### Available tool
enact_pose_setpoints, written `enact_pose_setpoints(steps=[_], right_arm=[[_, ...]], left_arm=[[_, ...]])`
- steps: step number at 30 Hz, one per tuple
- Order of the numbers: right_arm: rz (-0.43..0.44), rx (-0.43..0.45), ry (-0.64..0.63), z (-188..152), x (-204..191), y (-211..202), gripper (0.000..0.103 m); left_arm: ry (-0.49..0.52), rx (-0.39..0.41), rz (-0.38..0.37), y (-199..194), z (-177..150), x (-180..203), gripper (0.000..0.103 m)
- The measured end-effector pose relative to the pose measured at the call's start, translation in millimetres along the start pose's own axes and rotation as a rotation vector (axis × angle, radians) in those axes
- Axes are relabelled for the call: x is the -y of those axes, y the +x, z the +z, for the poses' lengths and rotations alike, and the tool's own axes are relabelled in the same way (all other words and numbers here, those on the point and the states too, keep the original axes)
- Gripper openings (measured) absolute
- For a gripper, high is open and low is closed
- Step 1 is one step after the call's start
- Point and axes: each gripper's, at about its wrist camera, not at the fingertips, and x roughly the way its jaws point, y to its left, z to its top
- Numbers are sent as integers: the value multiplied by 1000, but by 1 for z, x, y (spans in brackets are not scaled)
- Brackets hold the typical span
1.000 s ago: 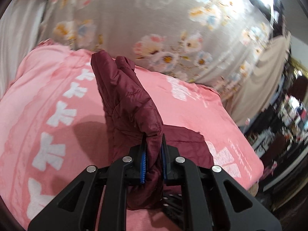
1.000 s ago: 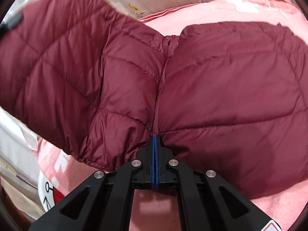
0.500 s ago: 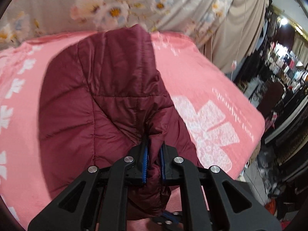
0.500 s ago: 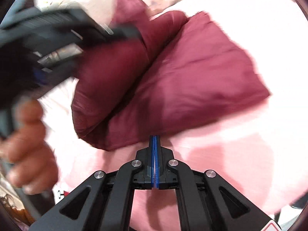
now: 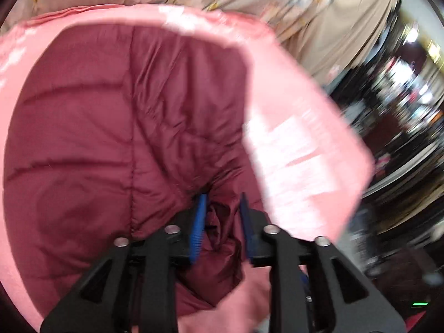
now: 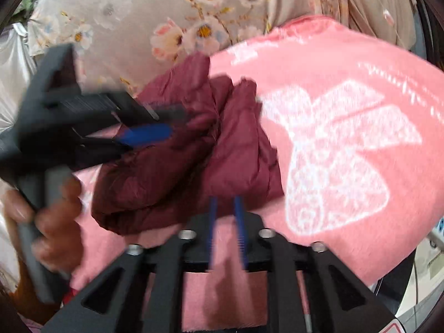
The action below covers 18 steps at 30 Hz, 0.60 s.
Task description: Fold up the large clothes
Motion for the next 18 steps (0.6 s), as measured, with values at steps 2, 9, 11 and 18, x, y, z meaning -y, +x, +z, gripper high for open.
enact_pose_setpoints(steps=[2,9,11,18], right_arm=[[30,51,3,4,-6,-8,55],[126,88,4,30,-22,18,58],[137,70,13,30,-23,27,58],[159,41,40,39,-14,37,10]], left_arm=[[16,91,-42,-34,15,4,54],[110,192,120,-47,78,1,54],[99,133,141,-27,87,-5,54],[118,19,219,24,94,-18,45]])
